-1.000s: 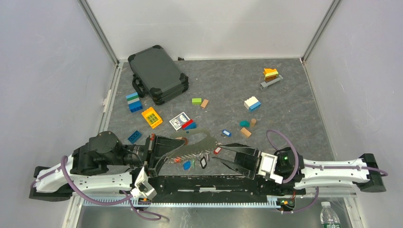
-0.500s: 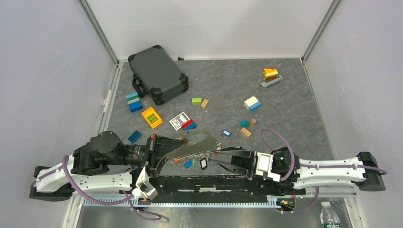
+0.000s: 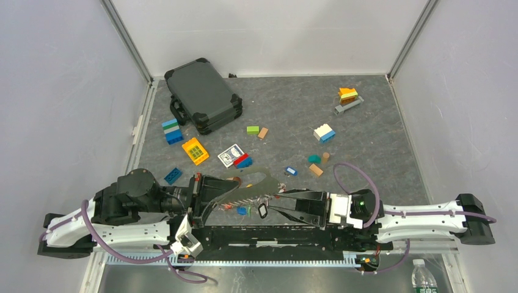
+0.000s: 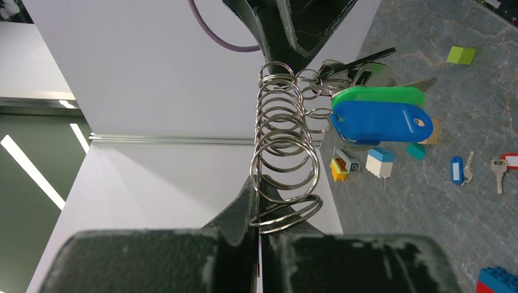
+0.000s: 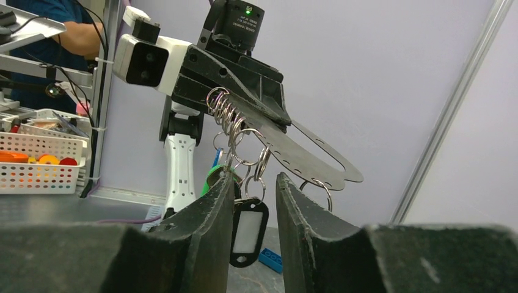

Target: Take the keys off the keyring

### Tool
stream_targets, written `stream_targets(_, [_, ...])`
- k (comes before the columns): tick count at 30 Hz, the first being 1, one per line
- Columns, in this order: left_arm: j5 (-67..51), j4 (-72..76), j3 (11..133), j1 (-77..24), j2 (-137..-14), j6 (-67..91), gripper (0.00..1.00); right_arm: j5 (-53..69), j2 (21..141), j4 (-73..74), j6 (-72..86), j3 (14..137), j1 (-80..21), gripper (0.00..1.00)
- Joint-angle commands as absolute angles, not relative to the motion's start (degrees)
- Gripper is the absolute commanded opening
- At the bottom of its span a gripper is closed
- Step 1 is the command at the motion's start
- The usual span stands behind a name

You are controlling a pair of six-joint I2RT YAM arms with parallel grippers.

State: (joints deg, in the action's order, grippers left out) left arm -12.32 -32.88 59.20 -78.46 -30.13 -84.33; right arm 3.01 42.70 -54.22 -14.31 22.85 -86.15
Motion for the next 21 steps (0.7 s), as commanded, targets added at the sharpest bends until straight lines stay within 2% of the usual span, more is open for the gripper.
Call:
stream_targets(1, [-12.0, -30.8, 60.7, -78.4, -30.5, -85.6, 0.02, 3.0, 43.7, -59.1, -12.0, 23.1, -86.4, 0.36])
stream_targets(9, [-12.3, -30.8, 60.7, -78.4, -30.3, -85.5, 0.02, 1.0, 44.8, -58.7, -12.0, 23.4, -86.5, 0.31])
stream_targets(15, [-12.6, -30.8, 60.8, -78.3, -30.1, -85.4, 0.02, -1.3, 45.3, -57.7, -12.1, 23.4, -86.4, 0.37])
stream_targets(21, [-12.5, -30.8, 60.8, -78.4, -30.2, -85.4, 0.02, -1.2, 46.5, -57.7, -12.1, 23.7, -86.4, 0.39])
